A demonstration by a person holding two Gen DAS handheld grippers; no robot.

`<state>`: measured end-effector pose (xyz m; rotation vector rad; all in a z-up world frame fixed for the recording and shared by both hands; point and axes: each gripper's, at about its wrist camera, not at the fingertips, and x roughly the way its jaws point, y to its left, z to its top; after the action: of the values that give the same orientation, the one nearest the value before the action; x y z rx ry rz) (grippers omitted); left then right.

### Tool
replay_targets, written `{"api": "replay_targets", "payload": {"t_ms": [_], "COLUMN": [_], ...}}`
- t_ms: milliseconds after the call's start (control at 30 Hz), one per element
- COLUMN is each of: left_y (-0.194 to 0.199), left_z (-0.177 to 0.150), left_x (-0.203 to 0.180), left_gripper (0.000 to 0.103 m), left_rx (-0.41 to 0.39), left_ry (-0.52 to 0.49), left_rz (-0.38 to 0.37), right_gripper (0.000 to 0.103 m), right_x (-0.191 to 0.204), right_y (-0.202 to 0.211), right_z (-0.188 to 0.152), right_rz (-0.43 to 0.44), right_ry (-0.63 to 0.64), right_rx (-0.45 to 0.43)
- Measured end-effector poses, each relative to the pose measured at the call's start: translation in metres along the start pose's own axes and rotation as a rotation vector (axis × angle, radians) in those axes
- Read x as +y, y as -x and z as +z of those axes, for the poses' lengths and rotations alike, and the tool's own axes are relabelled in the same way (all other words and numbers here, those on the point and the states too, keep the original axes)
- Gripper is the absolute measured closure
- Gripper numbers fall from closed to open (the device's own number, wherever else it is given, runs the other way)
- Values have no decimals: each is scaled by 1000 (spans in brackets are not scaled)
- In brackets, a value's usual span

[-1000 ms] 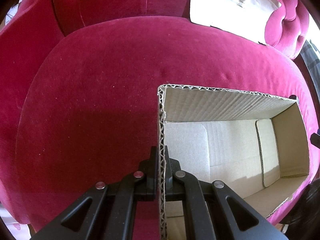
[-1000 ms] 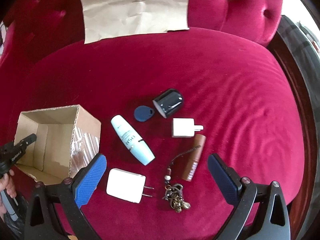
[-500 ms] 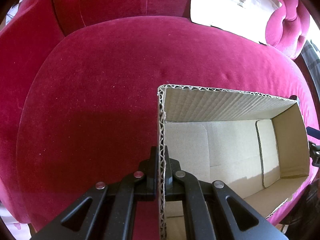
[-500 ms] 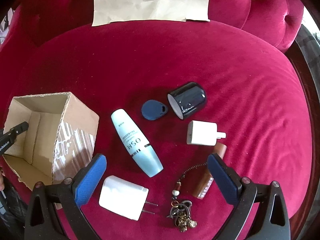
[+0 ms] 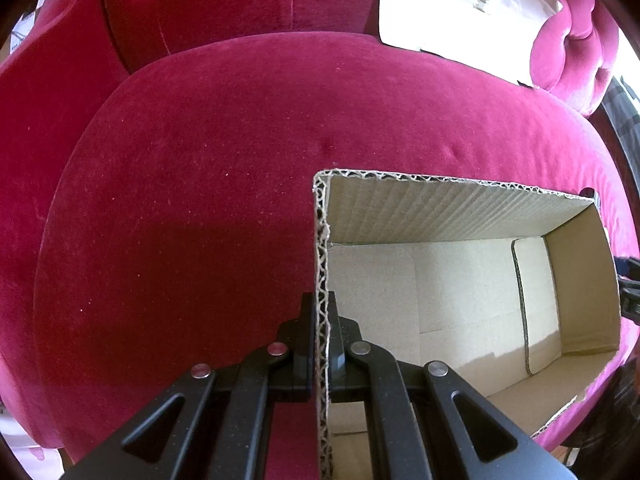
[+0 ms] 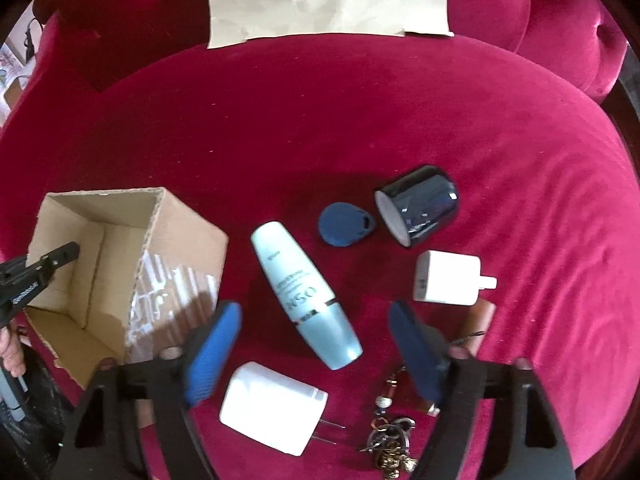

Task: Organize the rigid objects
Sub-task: 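Reach the right tool toward the light-blue OSM bottle and grasp it, then drop the OSM bottle into the box with right tool while left tool holds box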

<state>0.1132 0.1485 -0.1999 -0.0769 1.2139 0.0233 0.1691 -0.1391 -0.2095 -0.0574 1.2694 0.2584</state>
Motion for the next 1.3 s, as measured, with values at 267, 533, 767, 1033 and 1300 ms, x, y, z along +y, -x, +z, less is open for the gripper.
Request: {"api": "replay_targets", "payload": {"t_ms": [267,533,767,1033,1300], "left_y": [0,0,1,1,2], "left_z": [0,0,-1,-2,-3], "left_x": [0,-1,-4,-7,-10], "left_gripper": [100,100,100,100,100], "left_rx": [0,0,-4,-6,-10], "left_ry": [1,2,-6,-11,-15], "left_rz": [0,1,12,19,25], "right_gripper": [75,76,76,76,76], "right_x": [9,2,0,-2,-1], "right_y": [-13,-6,15,44,68], "right_z": [2,4,-8,-25,-33], "right_rz": [-18,-34,-49,-71,-103], "right_ry": [25,-19,-50,-68,-72], "right_rx": [8,-12,-24,-25,-29]}}
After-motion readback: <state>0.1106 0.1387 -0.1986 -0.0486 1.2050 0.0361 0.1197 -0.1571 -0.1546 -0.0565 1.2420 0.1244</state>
